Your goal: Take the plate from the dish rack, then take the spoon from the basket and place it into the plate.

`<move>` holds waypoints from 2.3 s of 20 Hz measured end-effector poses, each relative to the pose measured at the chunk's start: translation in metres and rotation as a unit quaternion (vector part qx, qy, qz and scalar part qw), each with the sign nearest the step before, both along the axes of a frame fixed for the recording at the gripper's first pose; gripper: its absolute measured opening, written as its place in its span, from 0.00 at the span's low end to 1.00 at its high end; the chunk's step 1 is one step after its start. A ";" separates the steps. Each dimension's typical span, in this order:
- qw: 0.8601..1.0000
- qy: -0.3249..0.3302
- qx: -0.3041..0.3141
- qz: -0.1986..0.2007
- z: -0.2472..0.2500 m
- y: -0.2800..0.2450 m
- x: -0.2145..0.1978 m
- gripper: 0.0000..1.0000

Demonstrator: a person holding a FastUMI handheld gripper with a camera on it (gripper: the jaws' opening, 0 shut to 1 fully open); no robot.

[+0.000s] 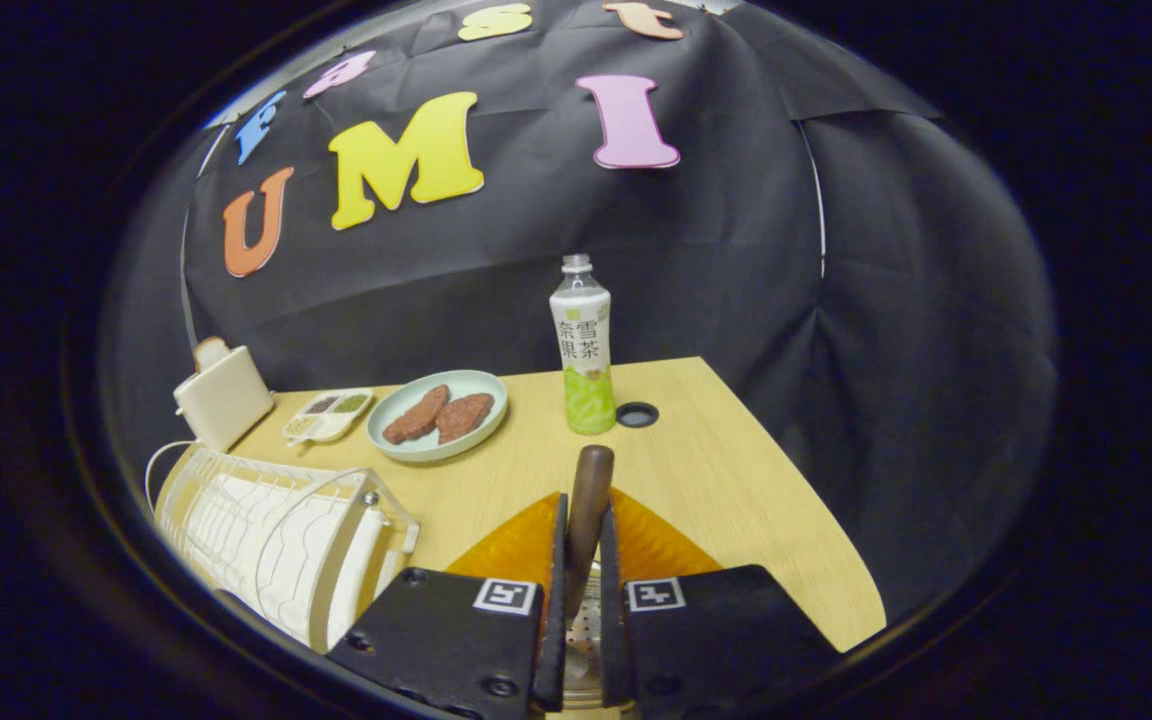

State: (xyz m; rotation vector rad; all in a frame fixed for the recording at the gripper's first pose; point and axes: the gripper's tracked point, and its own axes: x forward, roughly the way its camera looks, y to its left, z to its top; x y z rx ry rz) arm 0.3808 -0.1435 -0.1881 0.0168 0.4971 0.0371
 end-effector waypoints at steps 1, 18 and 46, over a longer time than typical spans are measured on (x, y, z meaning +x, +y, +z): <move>1.000 -0.002 -0.006 -0.003 0.004 0.001 -0.005 0.17; 0.982 -0.175 -0.024 0.064 0.151 0.085 -0.125 0.15; 0.982 -0.124 -0.001 0.142 -0.018 0.255 -0.319 0.16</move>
